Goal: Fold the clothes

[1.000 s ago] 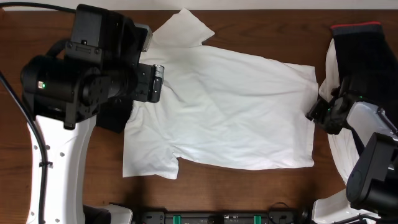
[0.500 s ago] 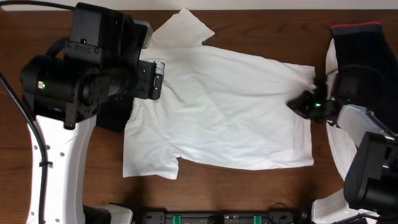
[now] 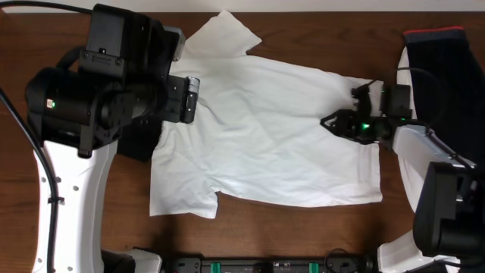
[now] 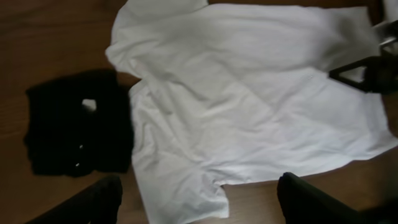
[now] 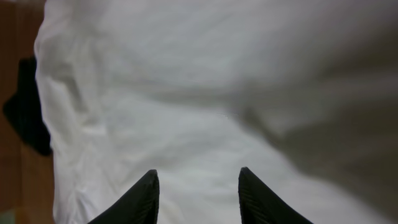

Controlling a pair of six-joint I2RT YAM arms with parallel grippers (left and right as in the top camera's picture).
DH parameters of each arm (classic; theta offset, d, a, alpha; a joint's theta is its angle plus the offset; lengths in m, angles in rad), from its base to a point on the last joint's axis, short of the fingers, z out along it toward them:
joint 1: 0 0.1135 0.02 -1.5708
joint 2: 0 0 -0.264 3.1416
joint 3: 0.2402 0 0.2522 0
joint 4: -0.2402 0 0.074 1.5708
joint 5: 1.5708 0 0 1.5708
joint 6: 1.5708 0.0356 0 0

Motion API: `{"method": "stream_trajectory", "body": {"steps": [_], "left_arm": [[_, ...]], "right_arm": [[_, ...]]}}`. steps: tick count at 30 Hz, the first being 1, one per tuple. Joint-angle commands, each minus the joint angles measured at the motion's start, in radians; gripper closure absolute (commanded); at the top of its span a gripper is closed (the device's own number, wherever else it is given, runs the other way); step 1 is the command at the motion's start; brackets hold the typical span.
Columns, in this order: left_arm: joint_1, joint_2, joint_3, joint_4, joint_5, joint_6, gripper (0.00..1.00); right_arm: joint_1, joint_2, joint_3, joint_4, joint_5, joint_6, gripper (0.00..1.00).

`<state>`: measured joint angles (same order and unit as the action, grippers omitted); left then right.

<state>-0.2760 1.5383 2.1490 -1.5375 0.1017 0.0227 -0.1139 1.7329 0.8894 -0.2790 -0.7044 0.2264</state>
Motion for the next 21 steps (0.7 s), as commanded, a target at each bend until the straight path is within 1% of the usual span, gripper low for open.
{"method": "stream_trajectory", "body": {"steps": [1,5,6,9,11,12,15,18,20,21], "left_arm": [[0.0,0.005,0.003,-0.01,-0.119,-0.009,0.18],[0.0,0.004,0.003,-0.027,-0.129,-0.021,0.19],[0.0,0.004,0.003,-0.039,-0.129,-0.023,0.21],[0.0,0.003,0.003,-0.09,-0.174,-0.082,0.21],[0.0,0.003,0.003,-0.14,-0.202,-0.151,0.26],[0.001,0.002,-0.001,-0.152,-0.199,-0.197,0.32],[0.0,-0.036,-0.066,-0.152,-0.107,-0.291,0.32],[0.001,-0.079,-0.175,-0.149,-0.098,-0.344,0.31],[0.0,-0.102,-0.271,-0.14,-0.098,-0.374,0.31],[0.0,-0.112,-0.321,-0.132,-0.096,-0.403,0.31]], "right_arm": [[-0.107,-0.001,0.054,-0.027,-0.011,0.004,0.6],[-0.233,-0.056,0.104,-0.14,-0.049,-0.075,0.6],[-0.254,-0.078,0.111,-0.172,-0.048,-0.088,0.59],[-0.292,-0.179,0.113,-0.261,-0.043,-0.094,0.53],[-0.296,-0.247,0.113,-0.325,-0.012,-0.097,0.5],[-0.295,-0.301,0.113,-0.375,0.028,-0.106,0.49],[-0.292,-0.443,0.113,-0.5,0.156,-0.099,0.43],[-0.292,-0.557,0.113,-0.589,0.21,-0.075,0.34],[-0.292,-0.618,0.113,-0.636,0.212,-0.074,0.31],[-0.292,-0.636,0.113,-0.657,0.219,-0.074,0.31]]}}
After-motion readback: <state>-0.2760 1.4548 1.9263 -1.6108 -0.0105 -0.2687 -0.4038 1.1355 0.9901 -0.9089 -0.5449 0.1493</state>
